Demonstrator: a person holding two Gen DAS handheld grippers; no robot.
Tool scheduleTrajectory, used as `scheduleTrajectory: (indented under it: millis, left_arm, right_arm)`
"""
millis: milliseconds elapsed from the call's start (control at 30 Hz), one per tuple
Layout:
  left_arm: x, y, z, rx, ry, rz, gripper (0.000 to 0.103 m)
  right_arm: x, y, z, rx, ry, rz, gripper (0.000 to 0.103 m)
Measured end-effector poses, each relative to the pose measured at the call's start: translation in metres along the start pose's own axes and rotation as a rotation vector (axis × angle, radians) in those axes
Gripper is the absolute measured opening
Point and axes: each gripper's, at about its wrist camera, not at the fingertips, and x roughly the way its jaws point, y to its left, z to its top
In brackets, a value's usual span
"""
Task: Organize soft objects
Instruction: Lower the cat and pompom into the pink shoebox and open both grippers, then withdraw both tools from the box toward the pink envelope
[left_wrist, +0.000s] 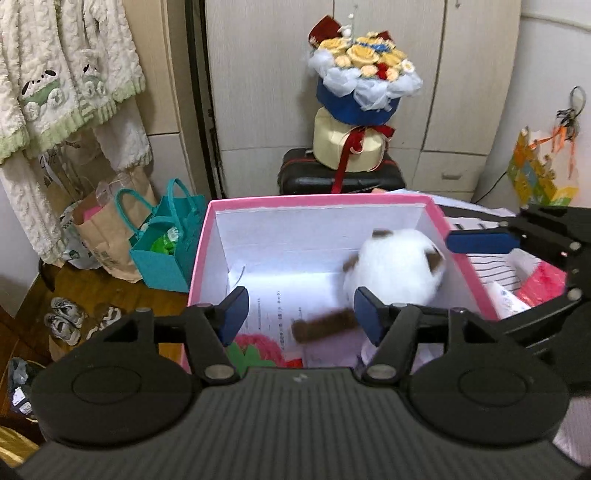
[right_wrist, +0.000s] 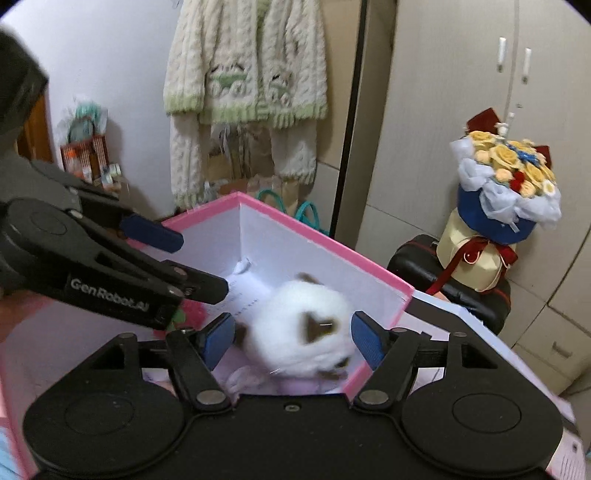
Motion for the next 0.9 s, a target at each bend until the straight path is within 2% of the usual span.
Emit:
scheduleTrajectory:
  millis: [267,533,667,900]
  left_arm:
    - [-0.056,-0.007,-0.028,0.074,-0.017,-0.075,0.066]
    - [-0.12,-0.028,-0.054,0.18,-0.078,-0.119,0.071]
    - [-0.147,-0.039,-0.065,0.218,-0.104,-0.16,0.074]
    - [-0.182,-0.067,-0.086,0.283,-0.117,-0.248,0.075]
  right_arm:
    - [-0.082,-0.004,-0.026,0.15,-0.072,0.035,0.075]
    - [-0.149,0.018,-0.05,0.118,-0.069,-0.052,0.08]
    - [-0.18,0.025,-0.065,0.11,-0.072,-0.076,0.081]
    - [-0.227,0.029,-0.098,0.129,-0.078,-0.136,0.082]
